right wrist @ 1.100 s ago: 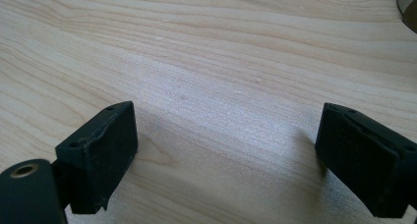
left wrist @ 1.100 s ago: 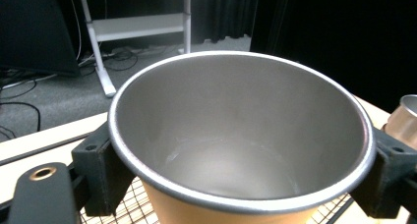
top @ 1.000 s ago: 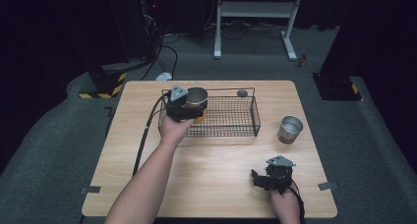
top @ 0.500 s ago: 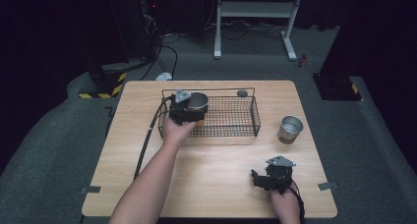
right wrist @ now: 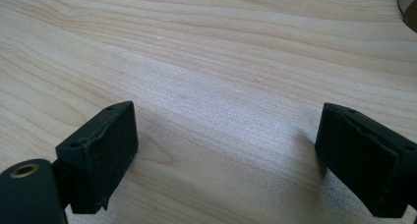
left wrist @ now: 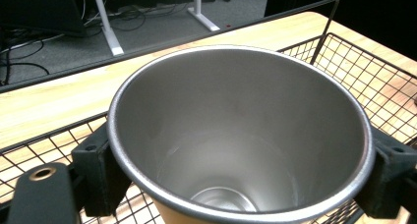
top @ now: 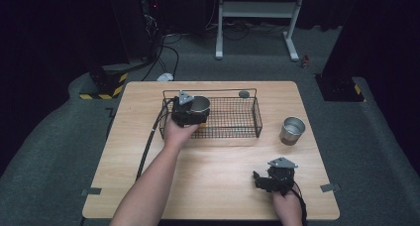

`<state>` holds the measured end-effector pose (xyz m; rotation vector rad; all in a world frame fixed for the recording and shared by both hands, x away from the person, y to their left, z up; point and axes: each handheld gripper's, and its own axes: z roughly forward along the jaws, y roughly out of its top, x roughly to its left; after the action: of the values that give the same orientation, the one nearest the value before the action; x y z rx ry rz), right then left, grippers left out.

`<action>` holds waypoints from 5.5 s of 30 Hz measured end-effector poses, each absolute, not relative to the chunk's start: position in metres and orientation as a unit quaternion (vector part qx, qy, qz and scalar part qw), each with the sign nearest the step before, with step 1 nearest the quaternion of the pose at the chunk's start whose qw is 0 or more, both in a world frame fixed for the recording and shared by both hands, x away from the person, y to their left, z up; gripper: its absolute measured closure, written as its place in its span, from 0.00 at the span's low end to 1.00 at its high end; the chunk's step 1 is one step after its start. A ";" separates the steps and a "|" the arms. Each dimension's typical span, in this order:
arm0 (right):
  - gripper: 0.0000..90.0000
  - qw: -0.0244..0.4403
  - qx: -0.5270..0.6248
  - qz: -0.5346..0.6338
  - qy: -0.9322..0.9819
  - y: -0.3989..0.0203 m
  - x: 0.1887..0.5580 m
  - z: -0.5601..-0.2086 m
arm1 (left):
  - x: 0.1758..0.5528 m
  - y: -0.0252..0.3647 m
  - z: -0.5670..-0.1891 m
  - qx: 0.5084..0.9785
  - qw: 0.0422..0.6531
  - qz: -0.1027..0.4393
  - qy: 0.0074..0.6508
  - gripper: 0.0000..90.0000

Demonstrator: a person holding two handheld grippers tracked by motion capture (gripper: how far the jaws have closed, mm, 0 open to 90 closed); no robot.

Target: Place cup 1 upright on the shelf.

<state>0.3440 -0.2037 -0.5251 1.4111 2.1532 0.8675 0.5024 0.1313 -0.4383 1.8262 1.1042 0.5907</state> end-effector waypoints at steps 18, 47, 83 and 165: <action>0.10 0.210 0.507 0.312 0.775 -0.203 0.343 -0.525 | 0.513 0.133 -0.439 0.740 0.431 0.229 0.463 0.15; 0.10 0.210 0.507 0.312 0.775 -0.203 0.343 -0.525 | 0.516 0.141 -0.458 0.745 0.390 0.237 0.486 0.15; 0.10 0.209 0.503 0.313 0.778 -0.203 0.343 -0.525 | 0.504 0.143 -0.467 0.763 0.358 0.256 0.473 0.01; 0.10 0.209 0.502 0.313 0.779 -0.203 0.342 -0.525 | 0.448 0.185 -0.429 0.733 0.421 0.234 0.480 0.01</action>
<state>0.3420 -0.2028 -0.5251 1.3974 2.1666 0.8713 0.4483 0.1846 -0.4295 1.8355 1.2031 0.5855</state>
